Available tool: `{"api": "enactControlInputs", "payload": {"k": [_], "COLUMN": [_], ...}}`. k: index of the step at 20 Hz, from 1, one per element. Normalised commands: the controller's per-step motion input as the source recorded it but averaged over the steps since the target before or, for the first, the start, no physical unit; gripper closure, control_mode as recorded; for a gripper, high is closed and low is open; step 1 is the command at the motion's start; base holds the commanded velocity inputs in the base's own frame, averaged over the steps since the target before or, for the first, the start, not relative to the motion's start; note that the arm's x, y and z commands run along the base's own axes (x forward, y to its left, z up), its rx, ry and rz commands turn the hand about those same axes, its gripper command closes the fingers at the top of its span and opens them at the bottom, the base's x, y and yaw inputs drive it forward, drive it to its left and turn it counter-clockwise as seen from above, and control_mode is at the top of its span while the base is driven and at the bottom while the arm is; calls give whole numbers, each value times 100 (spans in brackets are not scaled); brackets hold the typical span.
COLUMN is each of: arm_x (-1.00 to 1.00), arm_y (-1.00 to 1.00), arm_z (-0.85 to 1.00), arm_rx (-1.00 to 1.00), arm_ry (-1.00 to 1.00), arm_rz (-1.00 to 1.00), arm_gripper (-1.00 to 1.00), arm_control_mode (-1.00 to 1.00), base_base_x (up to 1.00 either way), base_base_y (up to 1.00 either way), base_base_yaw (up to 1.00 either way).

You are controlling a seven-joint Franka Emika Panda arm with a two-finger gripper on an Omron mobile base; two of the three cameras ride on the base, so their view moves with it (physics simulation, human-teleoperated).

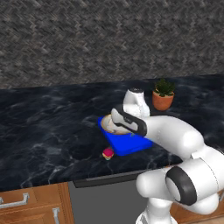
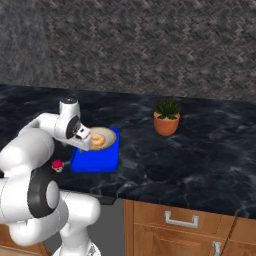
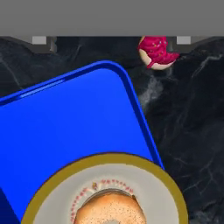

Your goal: Place the bowl with donut and the cupcake onto the tray.

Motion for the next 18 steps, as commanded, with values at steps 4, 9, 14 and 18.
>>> {"api": "enactControlInputs", "payload": {"k": [4, 9, 14, 18], "arm_x": [-5, 0, -2, -26], "arm_y": [17, 0, 10, 37], "arm_z": [0, 0, 0, -6], "arm_rx": [-17, 0, 0, 0], "arm_ry": [1, 1, 0, 1], "arm_rz": [21, 11, 1, 11], "arm_gripper": [-100, -100, -100, -100], "arm_control_mode": [-100, -100, -100, -100], "base_base_x": [0, 0, 0, 0], "base_base_y": [0, 0, 0, 0], "base_base_yaw": [0, 0, 0, 0]}}
